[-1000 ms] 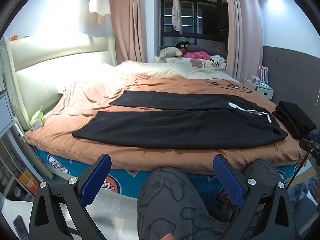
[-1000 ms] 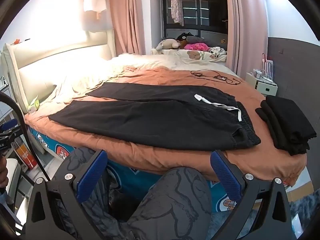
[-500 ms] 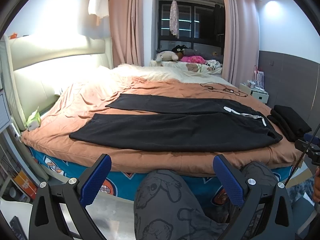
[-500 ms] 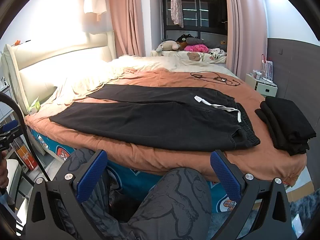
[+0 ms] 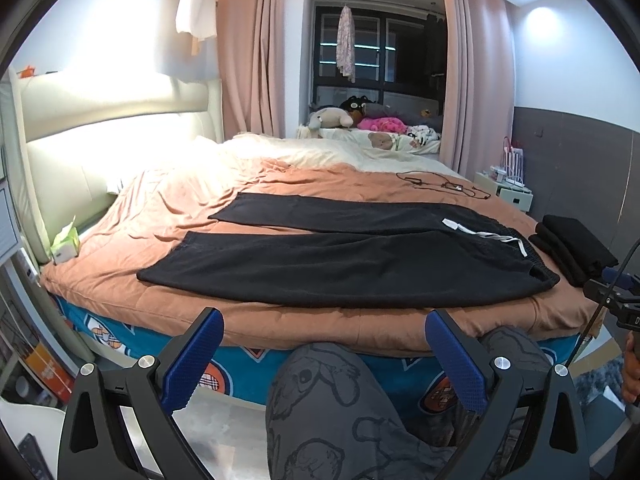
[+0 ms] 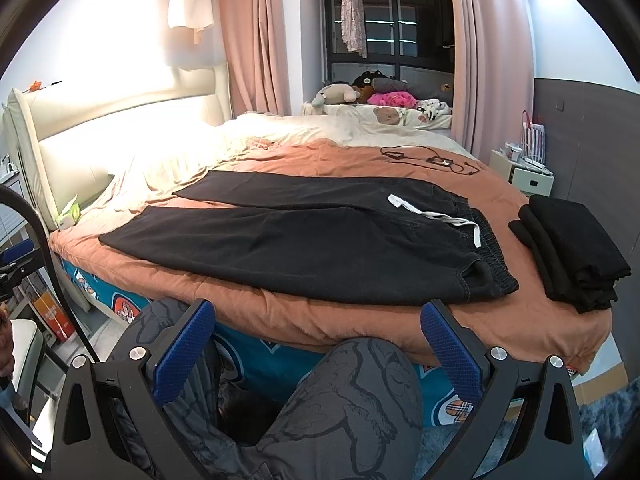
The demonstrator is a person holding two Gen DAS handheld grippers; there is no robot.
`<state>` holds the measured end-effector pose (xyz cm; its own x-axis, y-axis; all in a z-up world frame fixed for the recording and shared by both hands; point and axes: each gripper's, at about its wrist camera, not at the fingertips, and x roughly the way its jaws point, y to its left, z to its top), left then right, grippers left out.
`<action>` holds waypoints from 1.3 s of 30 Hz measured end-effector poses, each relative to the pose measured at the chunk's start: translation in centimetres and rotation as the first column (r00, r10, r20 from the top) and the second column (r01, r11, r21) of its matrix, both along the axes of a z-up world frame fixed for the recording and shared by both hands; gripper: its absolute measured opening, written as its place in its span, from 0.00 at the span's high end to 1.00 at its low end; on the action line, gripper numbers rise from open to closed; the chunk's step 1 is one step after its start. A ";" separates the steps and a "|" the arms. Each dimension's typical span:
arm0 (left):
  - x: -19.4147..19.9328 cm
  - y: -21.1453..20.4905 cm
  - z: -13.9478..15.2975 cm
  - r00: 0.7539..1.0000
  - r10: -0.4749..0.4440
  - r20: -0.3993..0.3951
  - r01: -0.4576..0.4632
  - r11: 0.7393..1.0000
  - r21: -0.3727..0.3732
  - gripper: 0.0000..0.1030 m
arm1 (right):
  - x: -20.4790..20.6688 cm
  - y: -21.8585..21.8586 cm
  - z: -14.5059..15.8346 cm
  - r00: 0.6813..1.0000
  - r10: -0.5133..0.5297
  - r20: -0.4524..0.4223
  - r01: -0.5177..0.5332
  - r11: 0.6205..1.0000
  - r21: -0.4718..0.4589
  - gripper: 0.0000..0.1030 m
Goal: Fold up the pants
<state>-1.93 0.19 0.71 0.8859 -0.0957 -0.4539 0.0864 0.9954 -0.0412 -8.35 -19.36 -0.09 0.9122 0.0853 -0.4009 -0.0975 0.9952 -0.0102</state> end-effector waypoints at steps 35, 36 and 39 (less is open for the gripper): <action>-1.4 0.2 1.4 0.997 -0.008 0.073 0.010 1.000 -0.019 0.02 | -0.4 -0.1 0.0 0.999 -0.010 0.039 0.010 1.000 0.000 0.00; -1.5 0.1 1.5 0.997 -0.008 0.075 0.010 1.000 -0.019 0.02 | -0.6 -0.1 0.2 0.999 -0.011 0.041 0.011 1.000 0.000 0.00; -1.5 0.0 1.6 0.997 -0.011 0.079 0.012 1.000 -0.015 0.02 | -0.5 -0.1 0.2 0.999 -0.009 0.043 0.009 1.000 0.001 0.00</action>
